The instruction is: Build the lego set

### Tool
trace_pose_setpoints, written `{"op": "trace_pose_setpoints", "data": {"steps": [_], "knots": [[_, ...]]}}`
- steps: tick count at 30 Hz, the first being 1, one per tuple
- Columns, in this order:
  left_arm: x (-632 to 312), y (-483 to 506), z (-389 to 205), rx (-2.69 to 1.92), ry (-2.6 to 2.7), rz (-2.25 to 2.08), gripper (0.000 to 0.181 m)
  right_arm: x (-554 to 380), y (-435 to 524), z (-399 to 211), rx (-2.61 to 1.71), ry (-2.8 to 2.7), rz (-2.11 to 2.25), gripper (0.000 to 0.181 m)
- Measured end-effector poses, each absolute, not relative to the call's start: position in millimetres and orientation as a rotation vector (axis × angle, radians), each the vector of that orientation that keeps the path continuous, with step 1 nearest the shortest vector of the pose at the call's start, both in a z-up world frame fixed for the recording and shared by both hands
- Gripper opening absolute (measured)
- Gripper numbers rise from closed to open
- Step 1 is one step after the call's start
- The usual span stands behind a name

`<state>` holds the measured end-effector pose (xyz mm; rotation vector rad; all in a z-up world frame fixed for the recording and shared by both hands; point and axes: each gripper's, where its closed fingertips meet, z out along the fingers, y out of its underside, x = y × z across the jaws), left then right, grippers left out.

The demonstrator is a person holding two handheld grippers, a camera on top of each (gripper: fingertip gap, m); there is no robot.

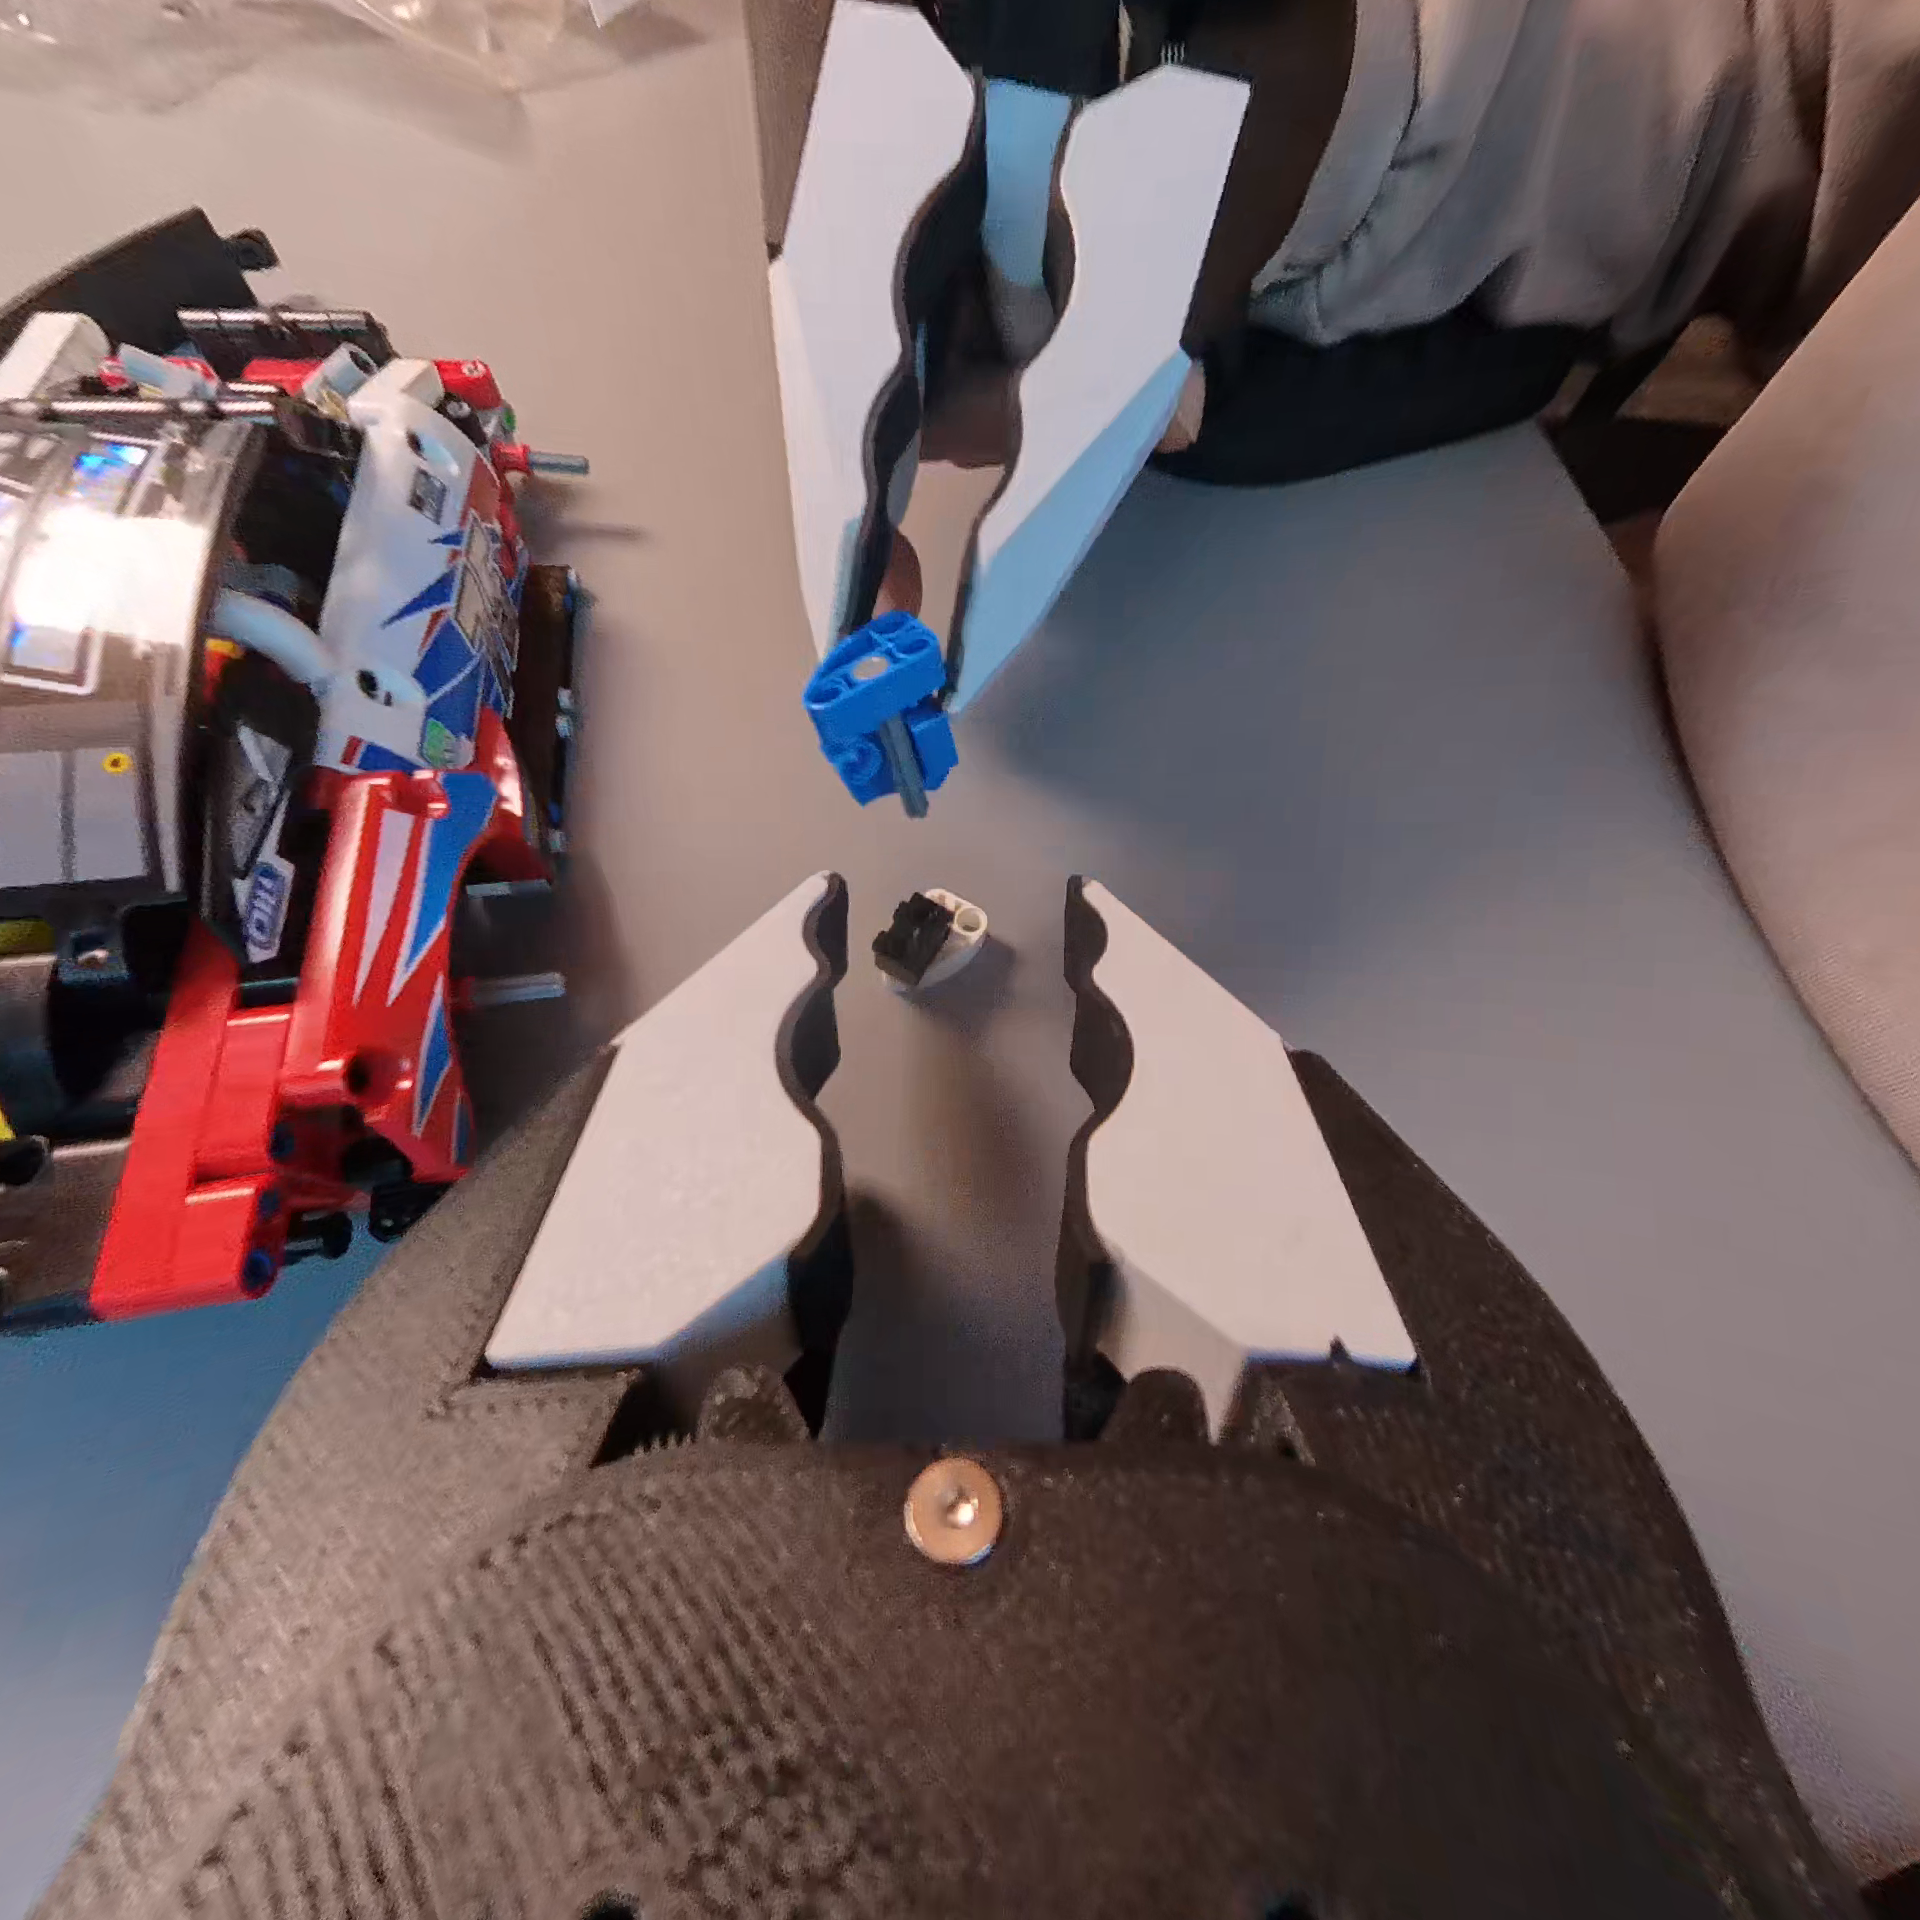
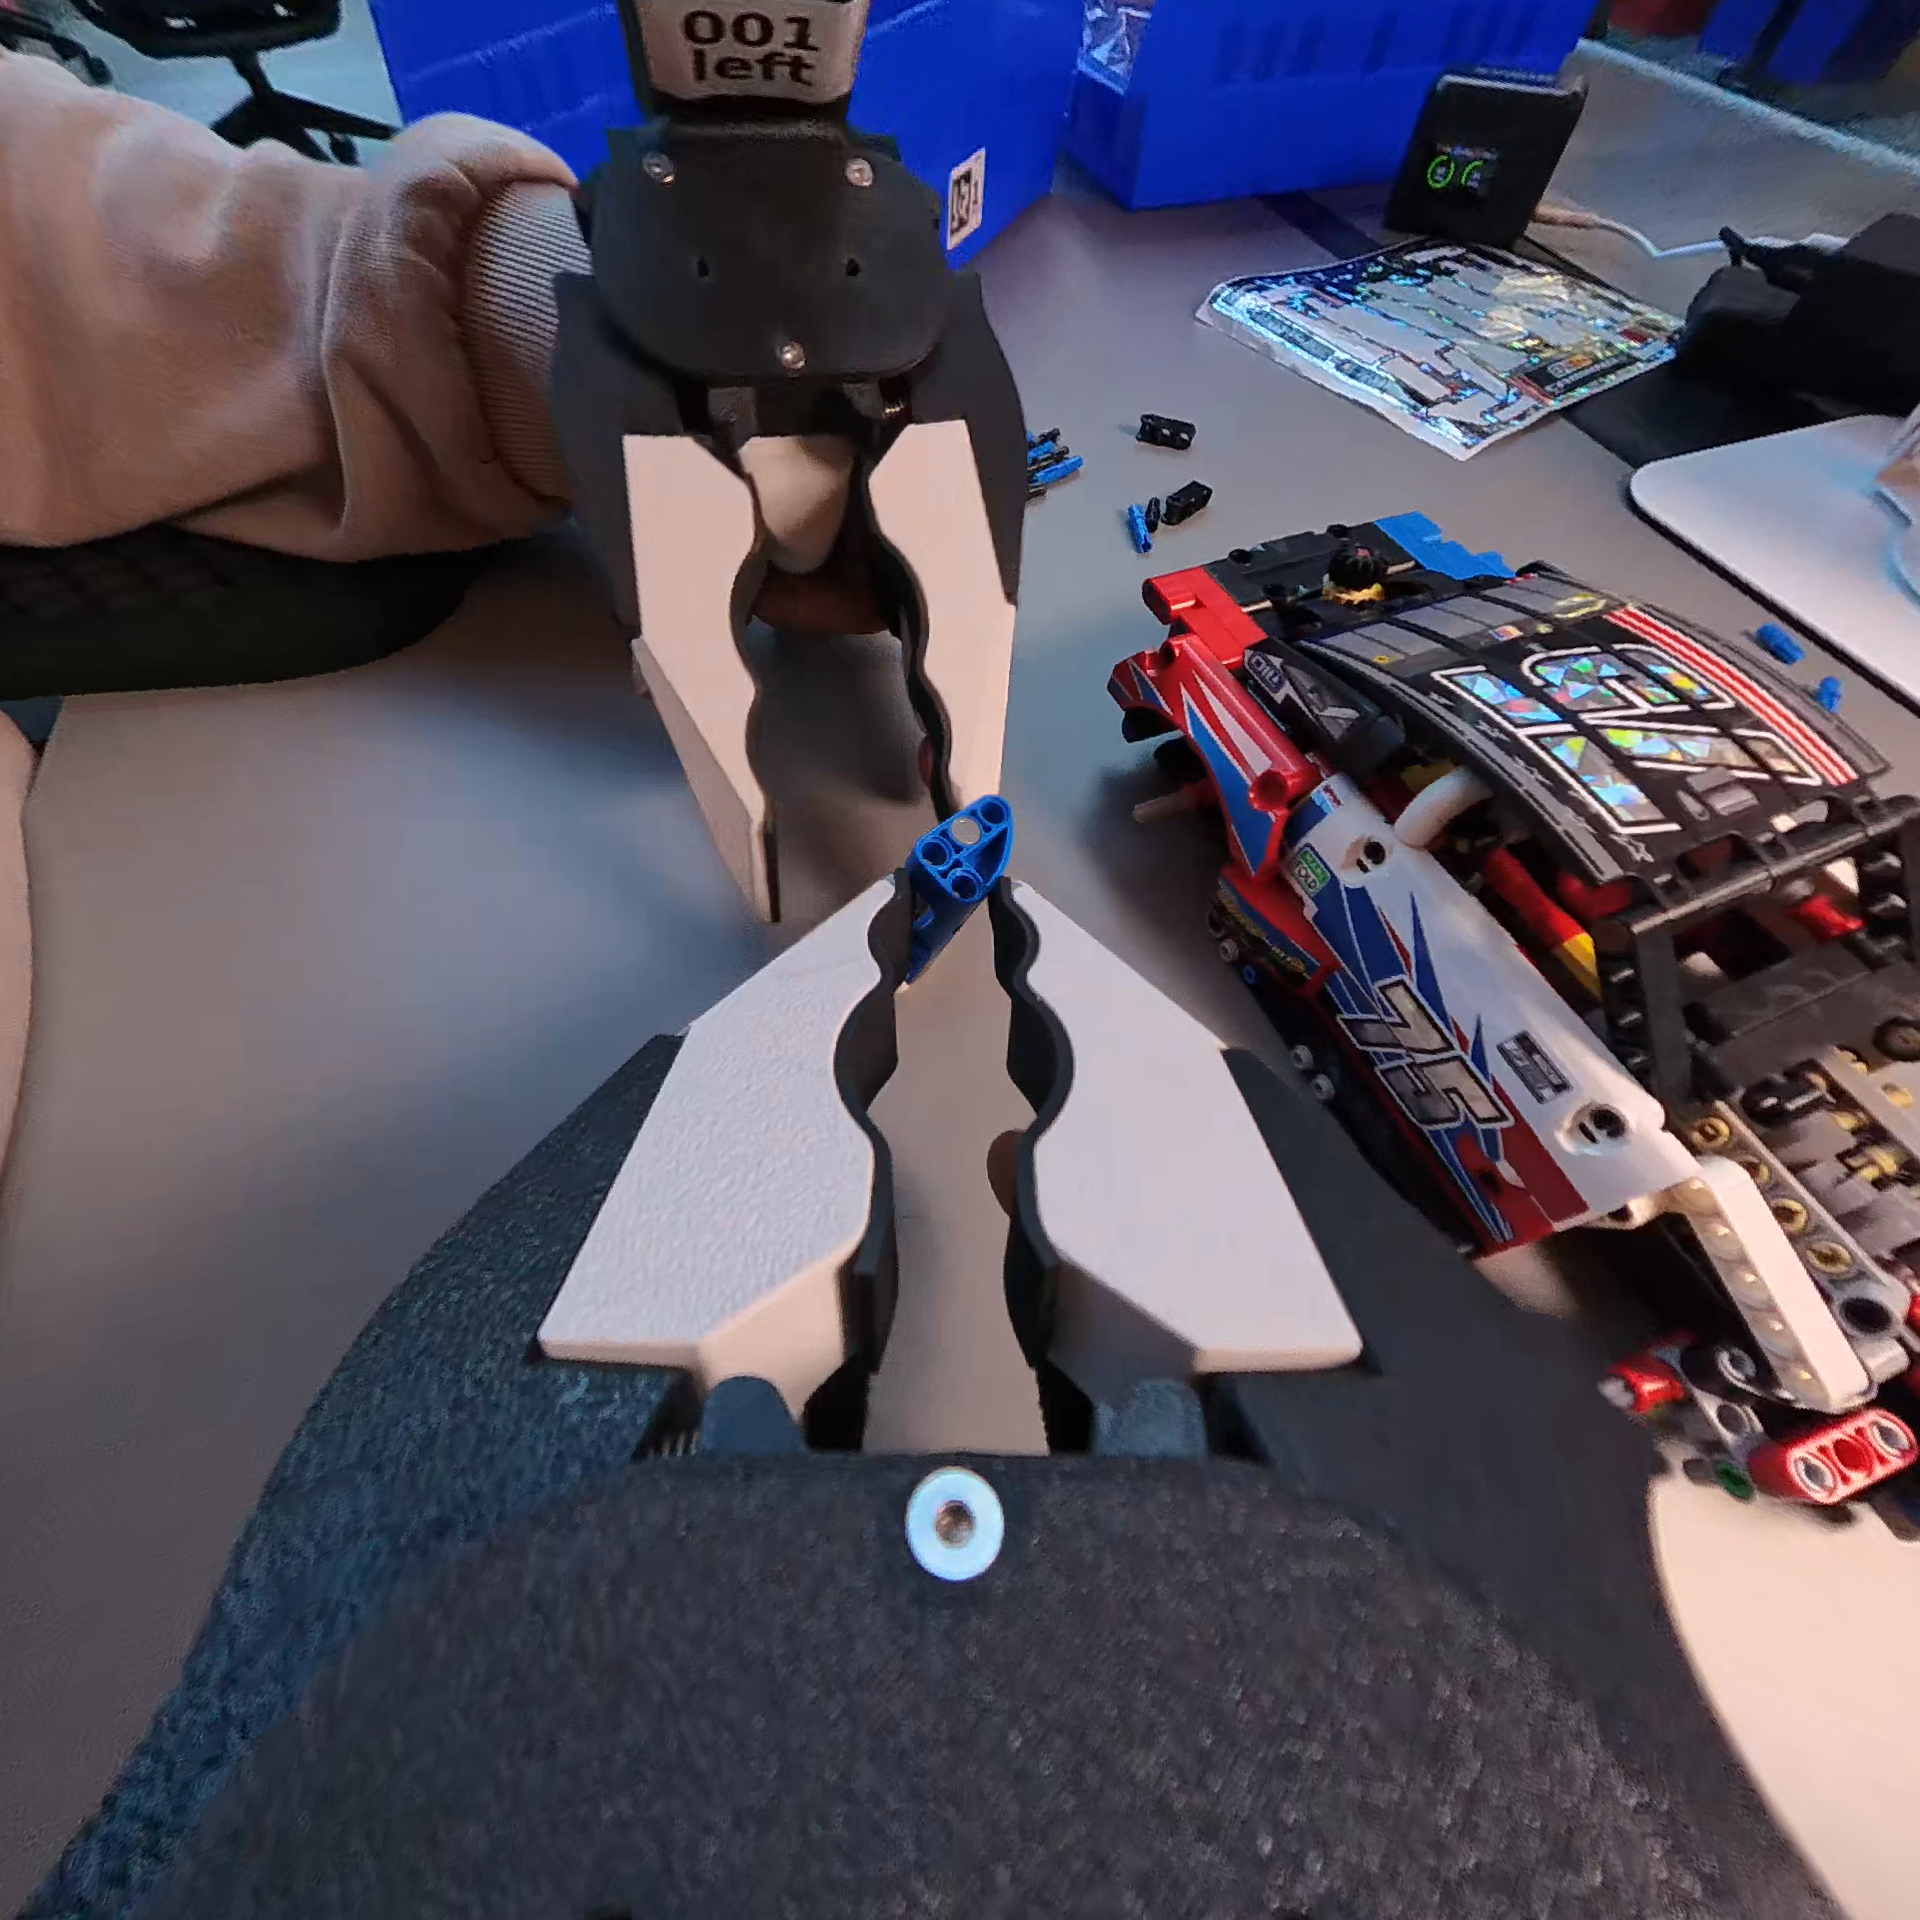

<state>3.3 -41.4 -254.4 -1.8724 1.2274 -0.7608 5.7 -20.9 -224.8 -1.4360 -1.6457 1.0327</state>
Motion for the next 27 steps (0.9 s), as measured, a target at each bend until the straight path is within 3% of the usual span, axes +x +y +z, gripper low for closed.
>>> {"op": "trace_pose_setpoints", "data": {"steps": [6,13,27], "knots": [[3,-38,-276,-1.933,1.319,-0.473,0.025,6,-14,-232,-1.511,-1.606,0.99,0.013],[-8,-29,-273,-2.049,1.039,-0.331,0.013,2,-16,-237,-1.529,-1.591,0.96,0.013],[-9,-23,-272,-2.107,0.897,-0.319,0.011,-6,-12,-252,-1.523,-1.6,0.761,0.013]]}}
